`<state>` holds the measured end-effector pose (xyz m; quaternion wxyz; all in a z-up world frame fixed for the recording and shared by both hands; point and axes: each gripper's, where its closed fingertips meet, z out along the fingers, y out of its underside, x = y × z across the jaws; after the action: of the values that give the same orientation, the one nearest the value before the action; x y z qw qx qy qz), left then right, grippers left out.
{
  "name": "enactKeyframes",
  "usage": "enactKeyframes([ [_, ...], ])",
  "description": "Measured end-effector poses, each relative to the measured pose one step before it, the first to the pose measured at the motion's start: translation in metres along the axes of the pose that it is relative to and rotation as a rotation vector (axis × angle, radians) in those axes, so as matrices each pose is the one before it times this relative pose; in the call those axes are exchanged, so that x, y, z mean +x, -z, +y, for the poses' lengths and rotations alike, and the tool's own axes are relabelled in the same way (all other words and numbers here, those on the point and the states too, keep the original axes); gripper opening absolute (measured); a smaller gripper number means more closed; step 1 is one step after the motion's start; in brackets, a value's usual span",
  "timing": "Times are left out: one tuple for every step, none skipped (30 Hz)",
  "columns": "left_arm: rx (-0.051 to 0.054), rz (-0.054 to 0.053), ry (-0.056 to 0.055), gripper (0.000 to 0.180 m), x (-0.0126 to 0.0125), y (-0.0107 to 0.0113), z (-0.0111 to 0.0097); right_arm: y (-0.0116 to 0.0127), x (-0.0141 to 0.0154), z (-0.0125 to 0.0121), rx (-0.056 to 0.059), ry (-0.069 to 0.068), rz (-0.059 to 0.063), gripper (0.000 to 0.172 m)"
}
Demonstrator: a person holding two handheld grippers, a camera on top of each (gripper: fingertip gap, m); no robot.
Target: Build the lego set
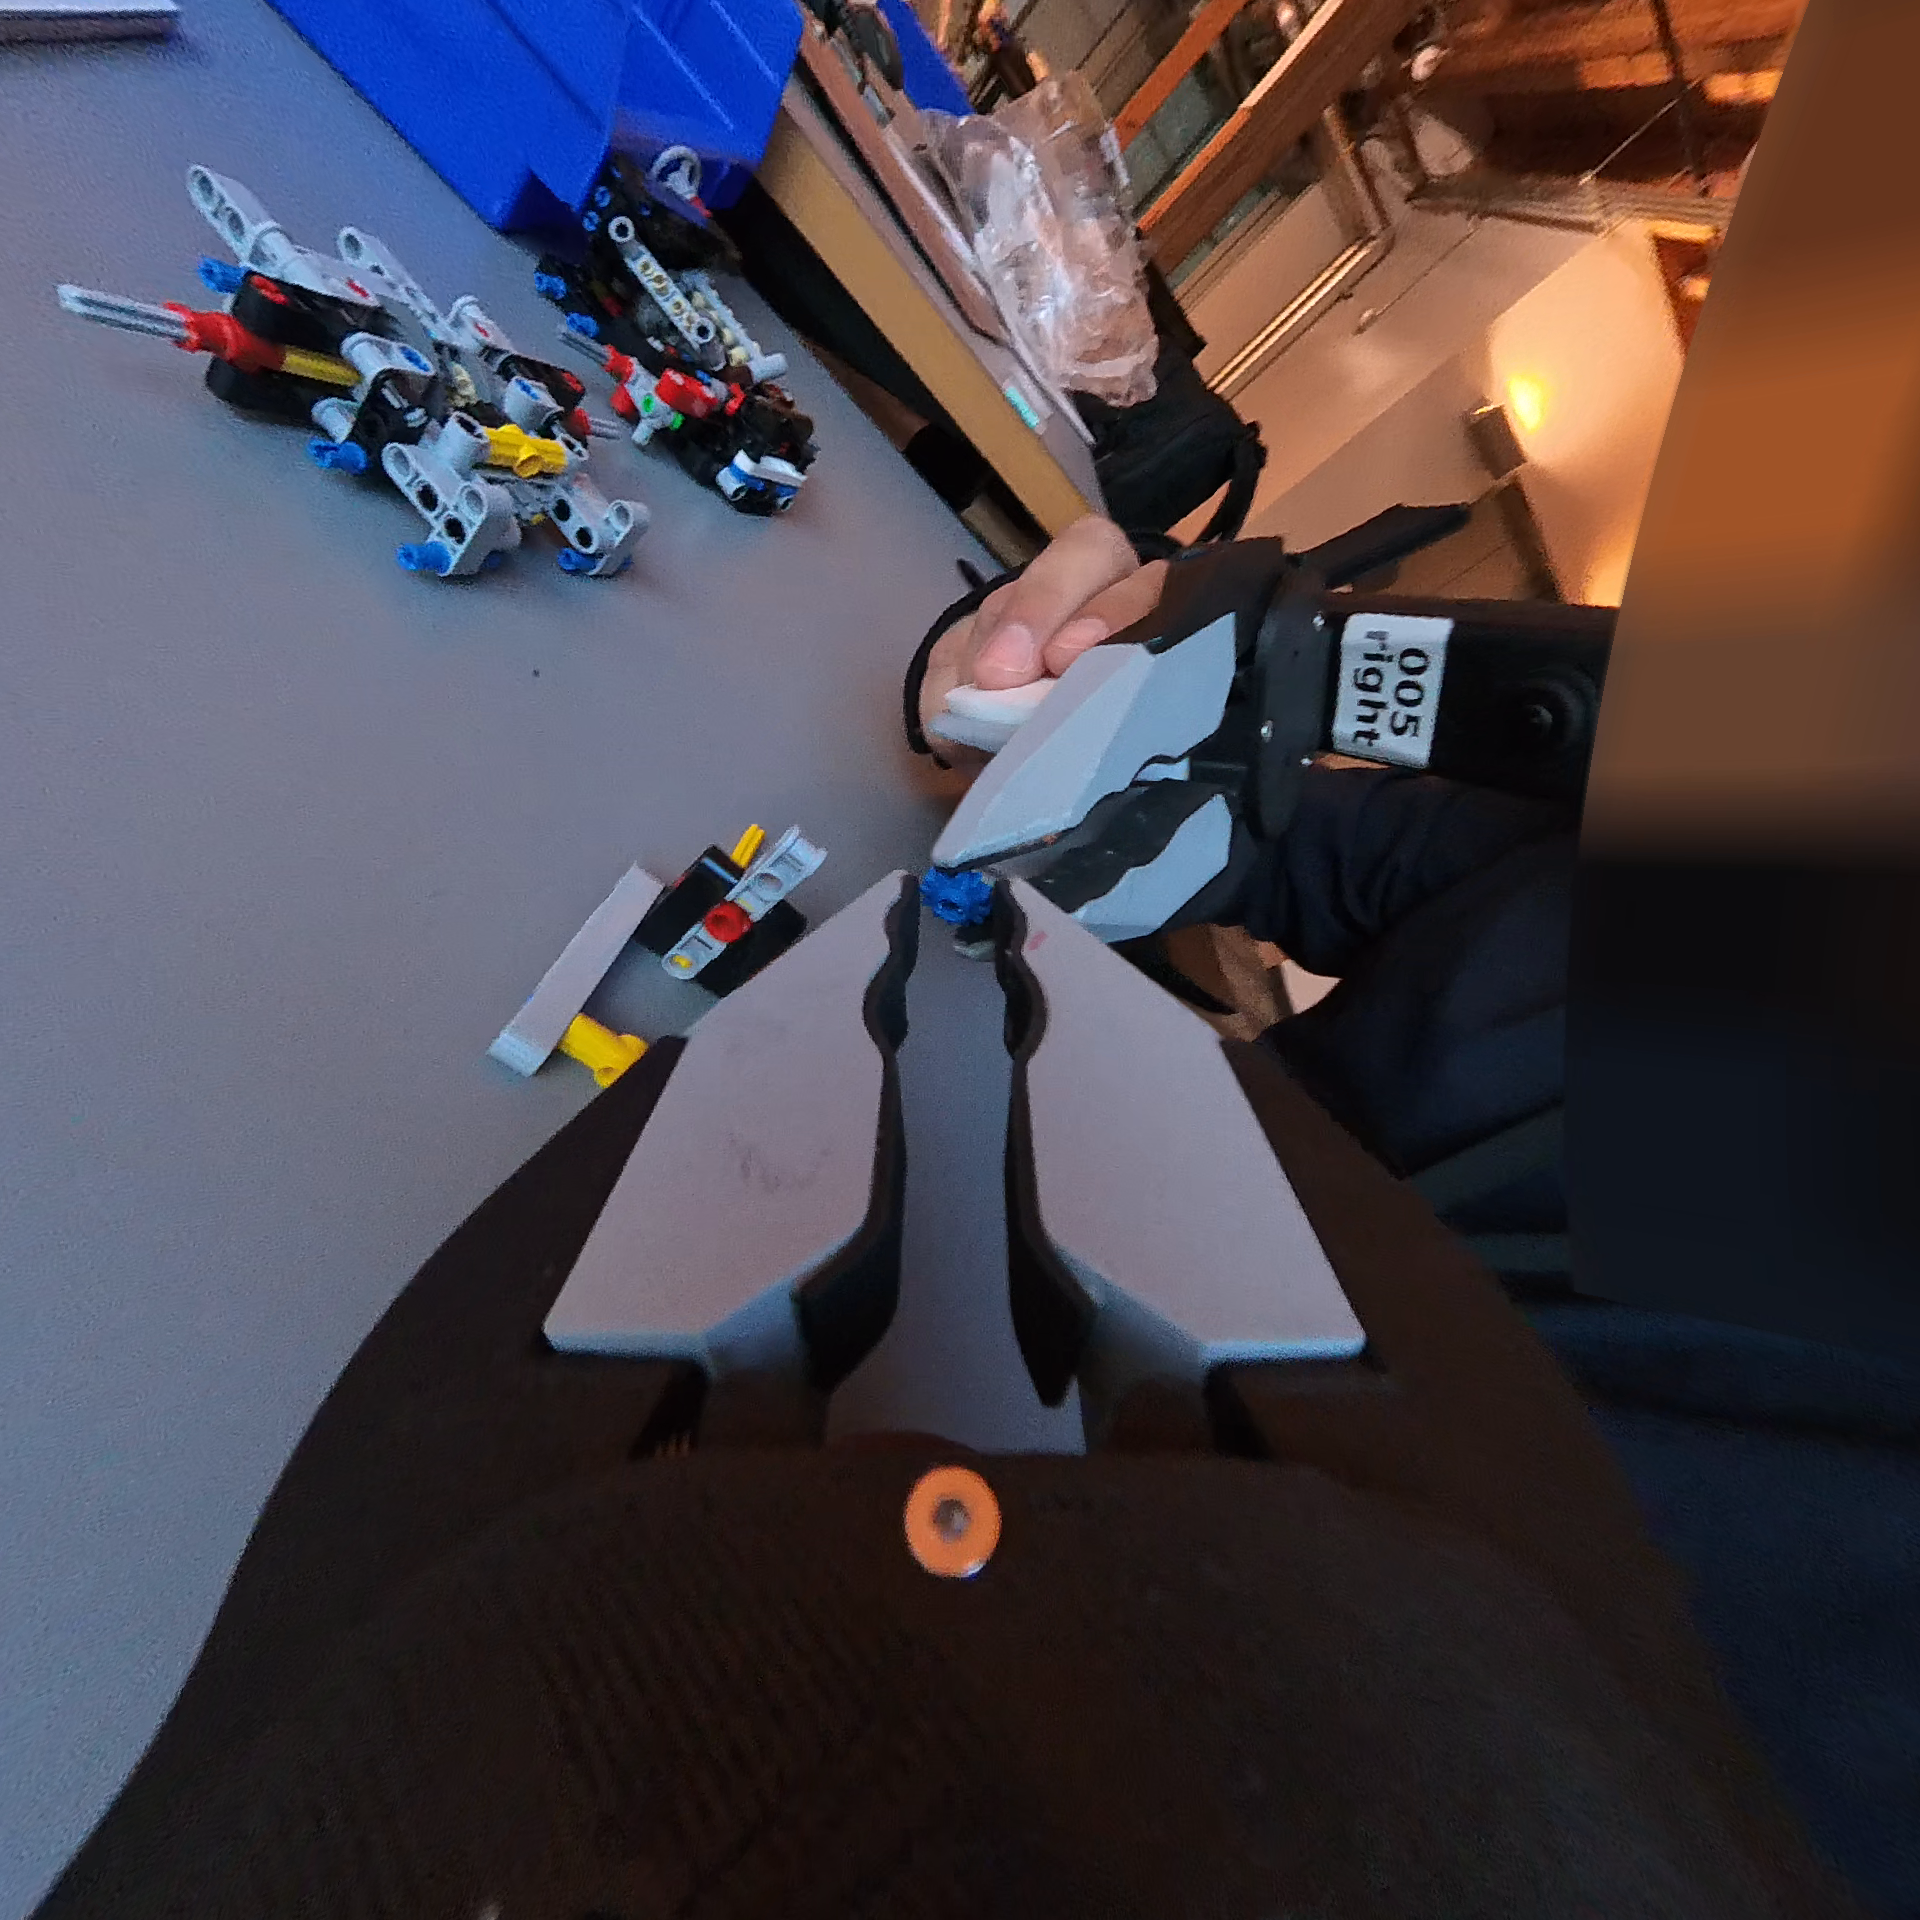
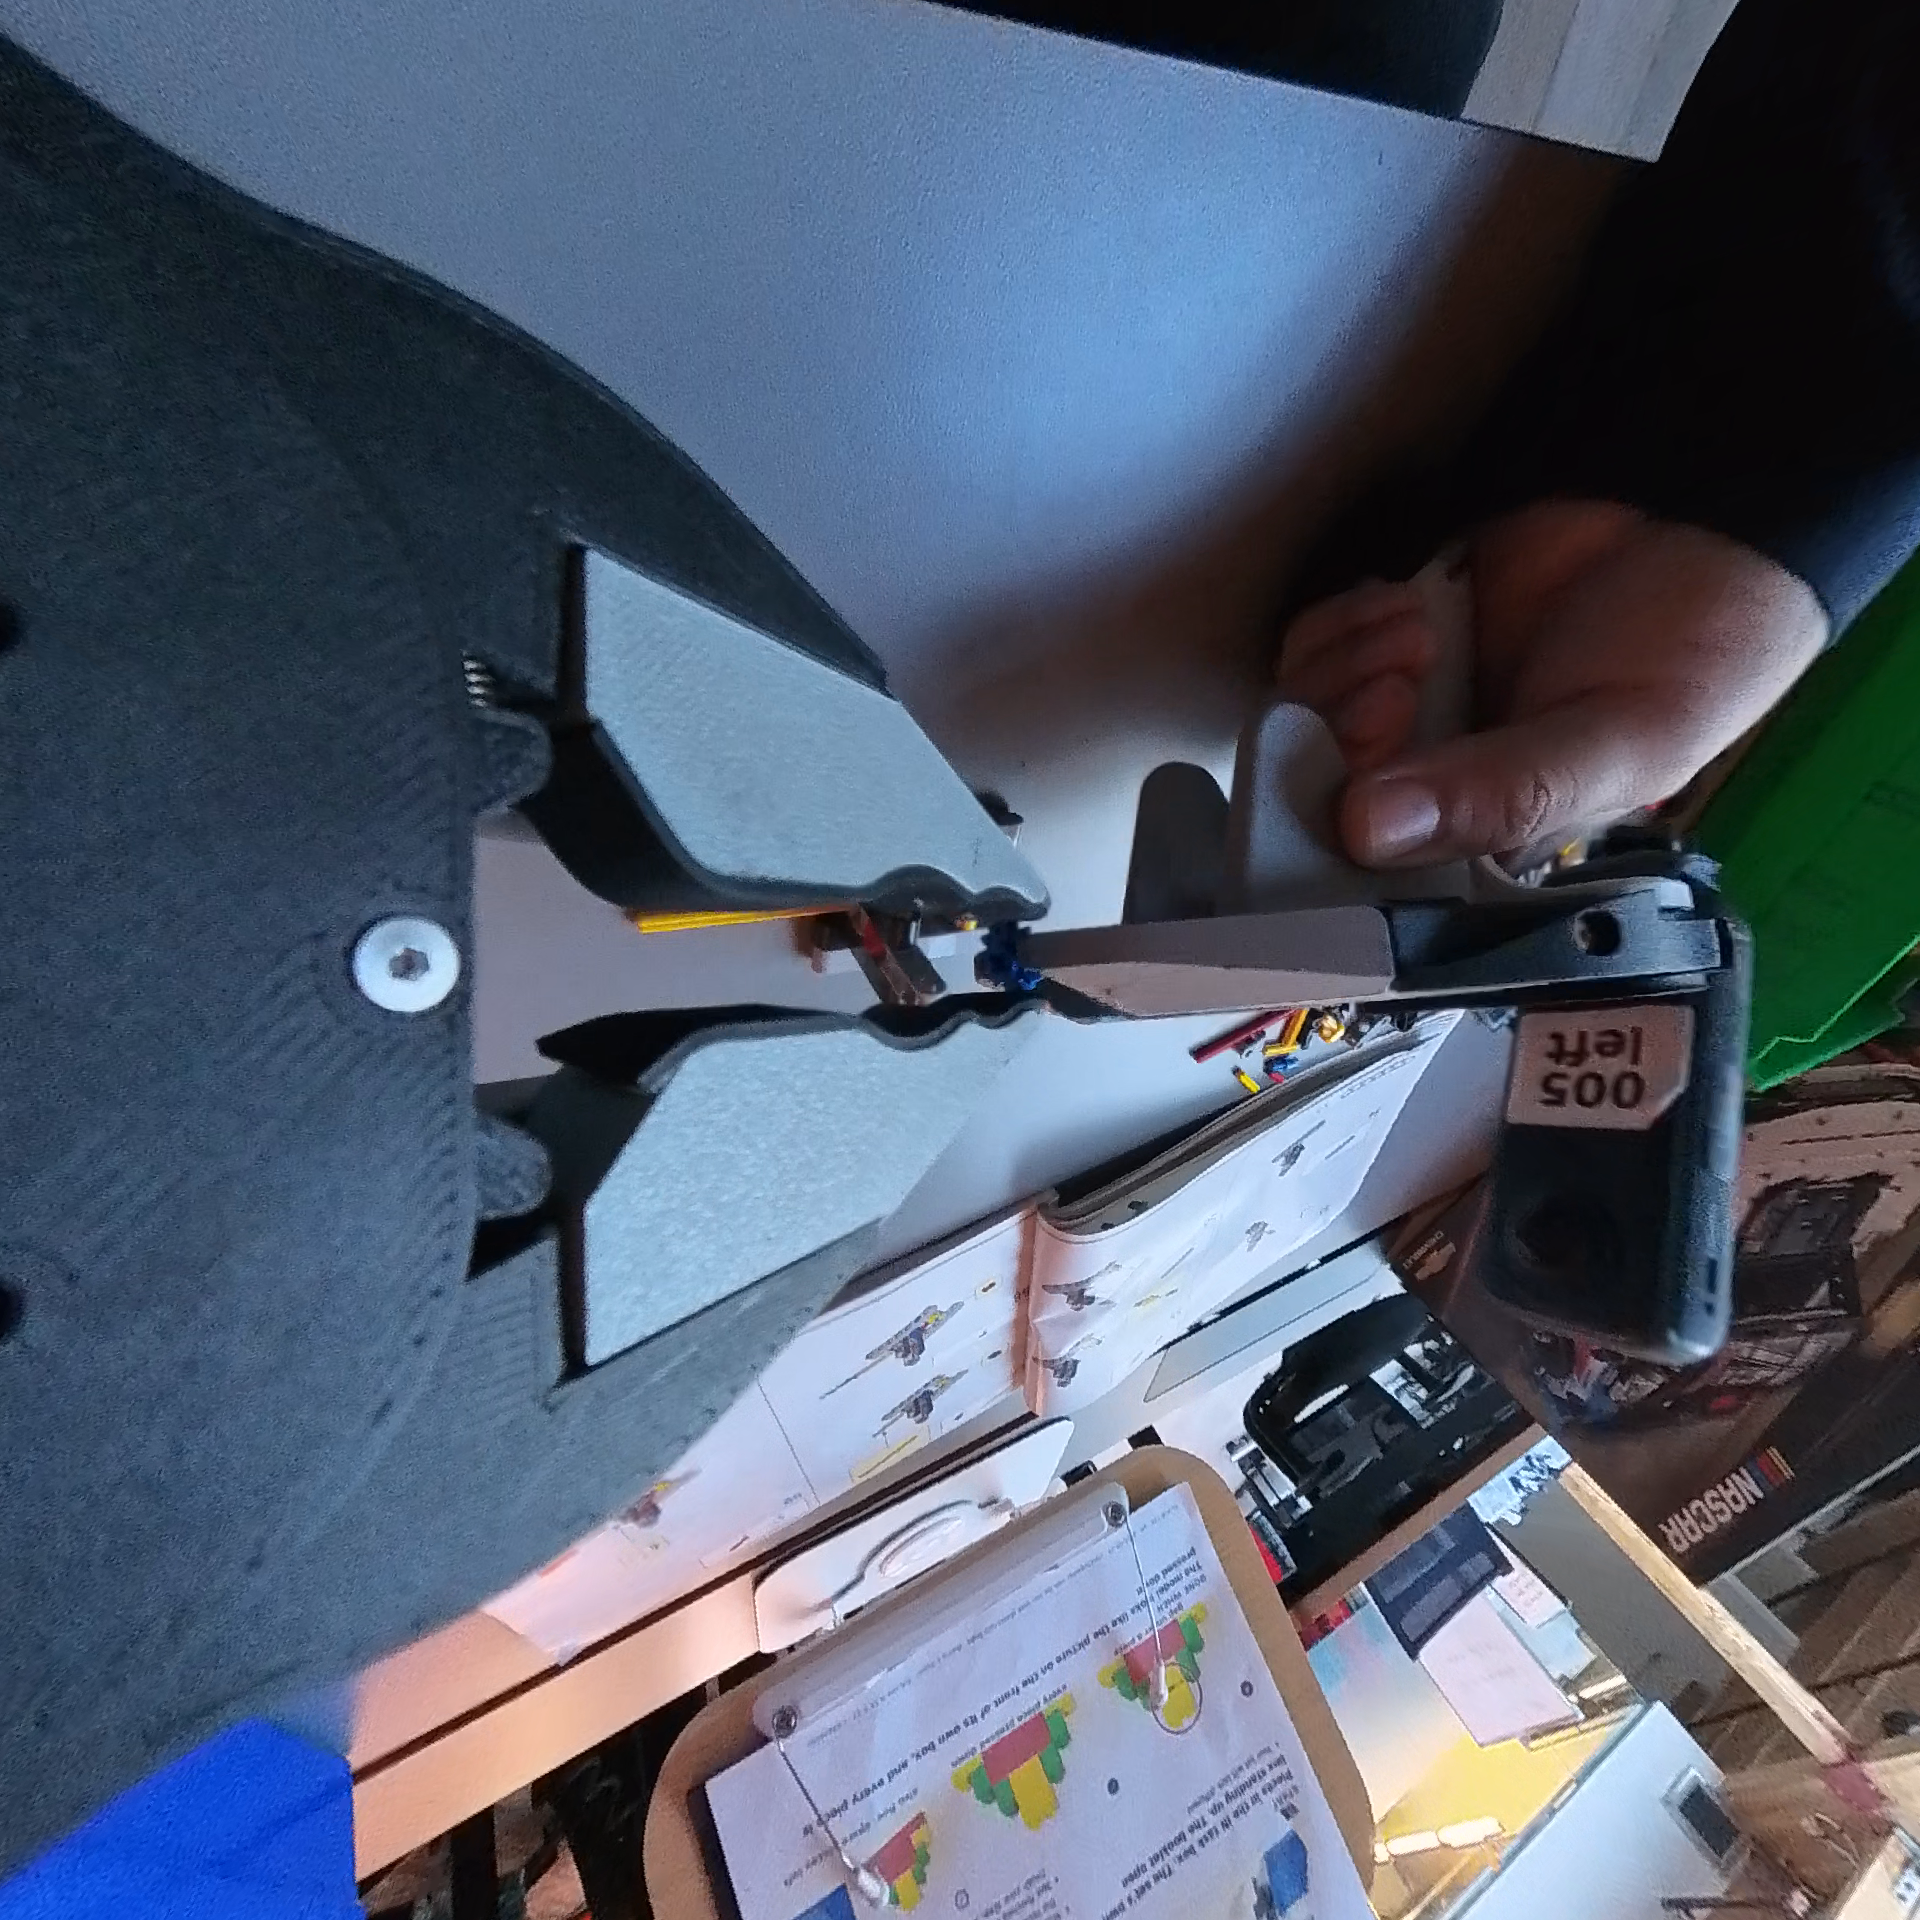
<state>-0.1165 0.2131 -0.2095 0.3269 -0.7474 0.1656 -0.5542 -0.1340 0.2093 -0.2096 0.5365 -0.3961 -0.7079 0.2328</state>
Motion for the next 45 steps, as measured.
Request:
enactKeyframes([
  [-0.0106,-0.0252,-0.0085,0.011,-0.00206,0.00044,0.00045,-0.00089,0.0001,0.00196,-0.0096,-0.0012,0.0005,0.01],
  [-0.0129,-0.029,-0.0089,0.011,-0.00231,0.00068,0.00062,-0.00075,0.00111,0.00207,-0.0113,0.0024,0.0071,0.009],
  [-0.0082,-0.0296,-0.0082,0.013,-0.00218,0.00073,-0.00006,-0.00058,0.00093,0.00174,-0.0082,0.0016,0.0056,0.01],
  [-0.0074,-0.0182,-0.0129,0.013,-0.00008,0.00055,-0.00014,-0.00058,0.00015,0.00093,-0.0036,-0.0051,-0.0012,0.009],
  [-0.0052,-0.0113,-0.0195,0.012,0.00128,0.00044,-0.00024,-0.00033,0.00026,0.00093,-0.0027,-0.0069,-0.0019,0.01],
  [-0.006,-0.0127,-0.0221,0.012,0.0013,0.00031,-0.00034,0.00009,0.00064,0.00026,0.0003,-0.0055,-0.0001,0.01],
  [-0.0082,-0.0209,-0.0275,0.012,0.00035,0.00064,-0.0003,0.00019,0.00047,0.00001,0.0028,-0.006,-0.0008,0.01],
  [-0.0117,-0.0251,-0.0418,0.011,0.00015,0.00102,-0.0002,0.00014,0.00009,0.00035,0.0014,-0.0081,-0.0033,0.01],
  [-0.0173,-0.0305,-0.0578,0.011,-0.00036,0.00167,0.00024,0.0001,0.00029,0.00065,0.0001,-0.0091,-0.0033,0.009],
  [-0.0169,-0.0476,-0.0755,0.01,-0.00269,0.00235,-0.00014,0.00013,-0.00023,0.00037,0.0027,-0.0112,-0.0075,0.009],
  [-0.0163,-0.0564,-0.0934,0.009,-0.00367,0.00283,-0.00011,0.0002,-0.00132,-0.00005,0.0068,-0.0171,-0.0169,0.01],
  [-0.0199,-0.0464,-0.102,0.008,-0.00187,0.00256,0.0007,-0.00008,-0.0017,0.00031,0.0046,-0.0225,-0.0219,0.01],
  [-0.0238,-0.0334,-0.1027,0.007,0.00049,0.00168,0.00159,-0.00031,-0.00136,0.00102,-0.0001,-0.0242,-0.022,0.01],
  [-0.0232,-0.0256,-0.1021,0.007,0.00205,0.00069,0.00195,-0.00027,-0.0017,0.00058,0.0033,-0.0235,-0.0254,0.01],
  [-0.0216,-0.0205,-0.0992,0.007,0.00312,-0.00037,0.00203,0.00015,-0.00249,-0.00048,0.0104,-0.0271,-0.0319,0.01],
  [-0.0218,-0.0199,-0.0938,0.009,0.00351,-0.00104,0.00194,0.00006,-0.00187,-0.00062,0.0115,-0.0367,-0.0317,0.009],
  [-0.0161,-0.0241,-0.0864,0.011,0.00259,-0.00111,0.00094,-0.00001,-0.00255,-0.0003,0.009,-0.041,-0.0395,0.01],
  [-0.0054,-0.0208,-0.0738,0.012,0.0023,-0.00085,-0.00074,-0.00008,-0.00309,0.00022,0.0067,-0.0398,-0.0438,0.01],
  [-0.0002,-0.0102,-0.0565,0.013,0.00262,-0.00031,-0.00129,0.00004,-0.00178,0.00086,0.0023,-0.0322,-0.033,0.01],
  [0.0001,-0.0026,-0.0398,0.012,0.00213,0.00033,-0.00103,0.00032,-0.00017,0.00099,-0.0017,-0.0201,-0.0195,0.01],
  [-0.0032,0.0034,-0.025,0.014,0.00163,0.00068,0.00004,0.0006,-0.00099,0.00041,0.0018,-0.0125,-0.0212,0.01],
  [-0.0055,0.0195,-0.017,0.014,0.00328,0.0008,0.00064,0.0007,-0.00178,0.00004,0.0041,-0.0119,-0.0238,0.01],
  [-0.0033,0.0217,-0.0152,0.014,0.00338,0.00098,0.00024,0.00053,-0.00221,0.00003,0.0025,-0.0105,-0.0254,0.01],
  [-0.0012,0.007,-0.0192,0.013,0.00103,0.00092,-0.00081,0.00033,-0.00336,-0.00006,0.0019,-0.0044,-0.0291,0.01],
  [-0.004,-0.0003,-0.027,0.013,-0.00035,0.00058,-0.00145,0.00012,-0.00336,0.00019,-0.0004,0.0017,-0.0246,0.01],
  [-0.0086,0.0026,-0.0327,0.011,0.00007,0.00034,-0.00239,-0.00026,-0.00235,0.00063,-0.0045,0.0041,-0.0148,0.01],
  [-0.012,0.003,-0.0352,0.011,0.00028,-0.00022,-0.00304,-0.00072,-0.00202,0.00109,-0.0086,0.0028,-0.0123,0.01],
  [-0.0194,0.0114,-0.0361,0.011,0.00208,-0.00058,-0.00223,-0.00105,-0.00173,0.00111,-0.0099,-0.0006,-0.0123,0.01],
  [-0.028,0.0088,-0.0374,0.011,0.00226,-0.00106,-0.00095,-0.001,-0.00139,0.00116,-0.0097,-0.0057,-0.0125,0.01],
  [-0.0323,-0.0071,-0.038,0.011,0.00083,-0.00161,0.00032,-0.00085,-0.0014,0.00101,-0.0083,-0.0115,-0.0154,0.01],
  [-0.0341,-0.0131,-0.0378,0.01,0.00106,-0.00174,0.00149,-0.0005,-0.00145,0.00031,-0.0033,-0.0149,-0.017,0.01],
  [-0.0305,-0.0178,-0.0355,0.01,0.00134,-0.00169,0.0021,0.00014,-0.00053,-0.00042,0.0033,-0.0155,-0.0115,0.01],
  [-0.0256,-0.0298,-0.0304,0.01,0.00054,-0.00151,0.00221,0.00075,-0.00003,-0.00125,0.0096,-0.0131,-0.0068,0.01],
  [-0.0184,-0.0451,-0.0246,0.012,-0.00096,-0.00127,0.00162,0.00115,-0.00033,-0.00125,0.0109,-0.0121,-0.0092,0.01],
  [-0.005,-0.0468,-0.0156,0.014,-0.00062,-0.00095,-0.00014,0.00105,-0.00067,-0.00112,0.0098,-0.0136,-0.0114,0.01],
  [0.0129,-0.0521,-0.0053,0.015,-0.00167,-0.00029,-0.00249,0.00113,-0.00008,-0.00104,0.0089,-0.0146,-0.0081,0.01],
  [0.0159,-0.0578,0.0047,0.015,-0.00327,0.00003,-0.00272,0.00074,0.00034,-0.00099,0.0083,-0.0145,-0.0057,0.01],
  [0.0103,-0.0427,0.0128,0.015,-0.00202,-0.00032,-0.0019,0.00071,0.00025,-0.00111,0.0088,-0.0152,-0.006,0.01],
  [0.011,-0.0176,0.0119,0.016,0.00126,-0.0006,-0.00199,0.00066,0.00013,-0.0015,0.0105,-0.0172,-0.0073,0.01],
  [0.0064,-0.0225,0.0067,0.016,0.00017,-0.00042,-0.00121,0.00061,0.00049,-0.00137,0.0104,-0.019,-0.0055,0.01],
  [0.0044,-0.0177,0.0025,0.016,0.0004,-0.00021,-0.00084,0.0008,0.00088,-0.00118,0.0096,-0.0188,-0.0039,0.01],
  [0.0048,-0.0068,0.0012,0.015,0.00142,-0.00017,-0.00056,0.00092,0.00071,-0.00129,0.0104,-0.0183,-0.0047,0.01],
  [0.0018,-0.0097,0.0029,0.015,0.0002,-0.00037,0.0,0.00118,0.00069,-0.00132,0.0111,-0.0177,-0.0048,0.01],
  [-0.0012,-0.0132,0.0036,0.015,-0.00128,-0.00046,0.00067,0.00089,0.00046,-0.00104,0.009,-0.0163,-0.0063,0.01],
  [-0.0053,-0.0159,0.0024,0.012,-0.0024,-0.00042,0.00134,0.00061,0.00007,-0.00088,0.0074,-0.0154,-0.0086,0.01],
])
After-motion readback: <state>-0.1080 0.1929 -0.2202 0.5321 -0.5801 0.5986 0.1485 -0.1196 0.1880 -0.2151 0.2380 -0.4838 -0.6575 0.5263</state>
